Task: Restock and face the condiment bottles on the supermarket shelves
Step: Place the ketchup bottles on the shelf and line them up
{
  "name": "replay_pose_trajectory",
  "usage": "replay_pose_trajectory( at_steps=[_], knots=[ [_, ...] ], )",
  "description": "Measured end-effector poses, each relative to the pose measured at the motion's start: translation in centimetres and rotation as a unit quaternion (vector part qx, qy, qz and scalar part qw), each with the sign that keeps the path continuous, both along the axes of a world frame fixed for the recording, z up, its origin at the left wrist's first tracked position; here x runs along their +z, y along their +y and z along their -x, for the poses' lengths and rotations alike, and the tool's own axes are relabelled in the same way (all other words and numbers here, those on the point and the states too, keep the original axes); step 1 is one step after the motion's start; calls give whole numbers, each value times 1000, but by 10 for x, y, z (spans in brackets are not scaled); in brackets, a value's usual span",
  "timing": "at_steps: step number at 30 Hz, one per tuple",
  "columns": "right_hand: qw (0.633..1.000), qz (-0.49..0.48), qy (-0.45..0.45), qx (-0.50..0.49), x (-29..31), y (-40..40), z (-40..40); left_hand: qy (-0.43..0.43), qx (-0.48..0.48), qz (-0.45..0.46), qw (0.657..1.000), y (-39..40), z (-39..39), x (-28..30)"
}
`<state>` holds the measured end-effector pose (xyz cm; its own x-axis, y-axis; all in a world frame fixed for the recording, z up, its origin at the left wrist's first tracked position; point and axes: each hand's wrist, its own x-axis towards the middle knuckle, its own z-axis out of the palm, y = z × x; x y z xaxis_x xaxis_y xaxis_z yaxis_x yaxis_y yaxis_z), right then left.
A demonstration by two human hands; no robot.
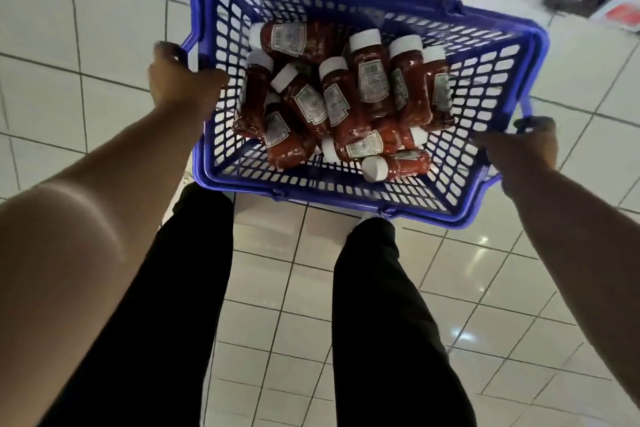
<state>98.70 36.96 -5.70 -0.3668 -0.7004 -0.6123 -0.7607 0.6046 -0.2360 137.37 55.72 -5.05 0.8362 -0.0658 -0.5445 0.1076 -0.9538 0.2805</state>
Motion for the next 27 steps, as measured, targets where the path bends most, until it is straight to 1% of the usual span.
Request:
replay_pose_trajectory(
  at_steps=[2, 3, 4, 5, 6, 8, 9, 10, 11, 12, 13, 14, 16, 18, 19, 20, 22, 24, 25, 26, 27],
  knots=[
    [997, 49, 54, 22, 11, -3, -14, -94, -63, 15, 993, -3, 23, 13],
    [994, 65, 78, 48, 16, -3, -24, -123, -107, 29, 986, -6, 37, 17],
    [990, 74, 88, 86, 21, -1, -33, -120, -143, 44, 981, -11, 53, 20],
    [985, 79, 85, 131, 25, 4, -42, -89, -167, 57, 980, -17, 68, 19],
    [978, 90, 71, 177, 26, 10, -49, -37, -183, 62, 980, -24, 85, 15],
    [959, 121, 19, 254, 21, 22, -64, 96, -174, 39, 979, -39, 118, 2],
    [954, 117, -23, 276, 14, 29, -71, 167, -145, 18, 975, -45, 133, -6],
    [951, 92, -57, 291, 4, 35, -77, 239, -104, 0, 965, -51, 146, -14],
    [947, 57, -74, 307, -7, 40, -83, 304, -60, -9, 951, -55, 158, -23],
    [944, 24, -76, 319, -20, 45, -87, 352, -18, -9, 936, -60, 170, -32],
    [944, 4, -74, 322, -33, 48, -91, 378, 24, 0, 926, -66, 178, -42],
    [946, -3, -73, 317, -44, 50, -92, 388, 73, 24, 919, -71, 185, -51],
    [950, -3, -51, 308, -65, 48, -92, 358, 167, 74, 916, -82, 193, -69],
    [957, -11, -28, 288, -77, 40, -90, 337, 239, 83, 907, -87, 192, -75],
    [963, -23, -27, 267, -77, 34, -88, 346, 253, 83, 900, -86, 189, -72],
    [969, -41, -34, 242, -73, 30, -86, 359, 243, 80, 898, -84, 186, -66],
    [978, -71, -72, 183, -54, 24, -79, 394, 191, 78, 895, -71, 179, -48],
    [981, -92, -129, 113, -21, 27, -69, 430, 183, 110, 877, -59, 172, -15],
    [978, -103, -173, 58, 3, 31, -65, 445, 189, 134, 865, -54, 169, 10],
    [966, -119, -228, -10, 31, 36, -61, 463, 194, 161, 850, -51, 166, 37],
    [947, -132, -286, -66, 60, 41, -57, 480, 194, 191, 834, -49, 163, 65]
  ],
)
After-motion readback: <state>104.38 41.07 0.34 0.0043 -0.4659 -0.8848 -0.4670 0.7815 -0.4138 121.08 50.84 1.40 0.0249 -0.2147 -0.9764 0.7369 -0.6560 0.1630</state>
